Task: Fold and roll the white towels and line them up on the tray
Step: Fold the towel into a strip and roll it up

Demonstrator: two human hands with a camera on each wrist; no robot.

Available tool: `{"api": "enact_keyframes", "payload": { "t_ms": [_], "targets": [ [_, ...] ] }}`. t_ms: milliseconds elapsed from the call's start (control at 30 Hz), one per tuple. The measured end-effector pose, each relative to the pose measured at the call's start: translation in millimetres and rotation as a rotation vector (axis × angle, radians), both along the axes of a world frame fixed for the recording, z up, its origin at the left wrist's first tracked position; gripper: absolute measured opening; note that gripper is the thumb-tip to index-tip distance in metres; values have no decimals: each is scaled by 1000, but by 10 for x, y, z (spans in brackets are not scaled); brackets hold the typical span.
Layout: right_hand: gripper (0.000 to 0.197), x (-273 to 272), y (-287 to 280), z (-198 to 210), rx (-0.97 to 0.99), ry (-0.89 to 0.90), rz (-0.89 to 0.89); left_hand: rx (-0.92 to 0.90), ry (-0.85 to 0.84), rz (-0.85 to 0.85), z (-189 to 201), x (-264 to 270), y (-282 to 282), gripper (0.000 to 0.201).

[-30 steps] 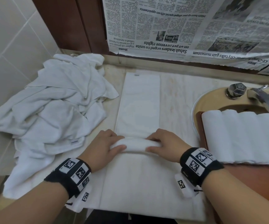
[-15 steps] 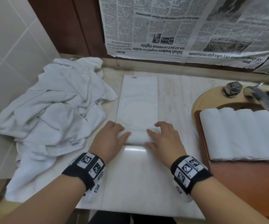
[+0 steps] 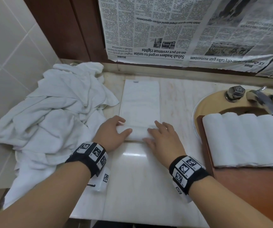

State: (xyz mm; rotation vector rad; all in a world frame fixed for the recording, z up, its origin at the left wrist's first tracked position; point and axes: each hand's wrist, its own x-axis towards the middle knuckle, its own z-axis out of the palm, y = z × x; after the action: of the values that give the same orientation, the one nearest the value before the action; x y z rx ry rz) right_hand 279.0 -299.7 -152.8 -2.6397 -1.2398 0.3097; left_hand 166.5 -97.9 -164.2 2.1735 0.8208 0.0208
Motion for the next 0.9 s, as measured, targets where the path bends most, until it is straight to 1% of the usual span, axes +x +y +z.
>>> {"api": "enact_keyframes", "payload": {
  "t_ms": [67,133,200,267,333,433,533,633,667,767,800,900],
  "targets": [
    [43,-6,25,1,-24,-64,-29,2,-14,59,33,44,-5,45],
    [40,44,56,19,-15,-87,-39,39,-6,77,47,88,-14,43],
    [36,135,87,49,-37,-68,1,112,3,58,61,131,-28,35],
    [37,254,106,68,-53,-20,40,216,-4,23,56,169,-42,31],
    [38,340,114,74,-28,29,39,301,-33,-7,43,198,-41,34],
    [33,401,145,68,47,58,-7,322,-22,-49,9,206,-5,44],
    [24,399,223,23,58,33,-19,304,26,-69,-46,176,59,53],
    [26,339,296,-15,51,-49,-14,319,55,-43,-59,217,91,58],
    [29,324,307,-21,40,-76,-18,330,66,-28,-58,258,91,57],
    [51,370,364,-9,-20,-109,-20,363,74,32,-28,414,87,42],
    [54,408,390,14,-38,-113,-11,362,61,49,-5,466,89,37],
    [47,565,471,77,-116,-93,72,405,21,29,60,603,109,22]
  ]
}}
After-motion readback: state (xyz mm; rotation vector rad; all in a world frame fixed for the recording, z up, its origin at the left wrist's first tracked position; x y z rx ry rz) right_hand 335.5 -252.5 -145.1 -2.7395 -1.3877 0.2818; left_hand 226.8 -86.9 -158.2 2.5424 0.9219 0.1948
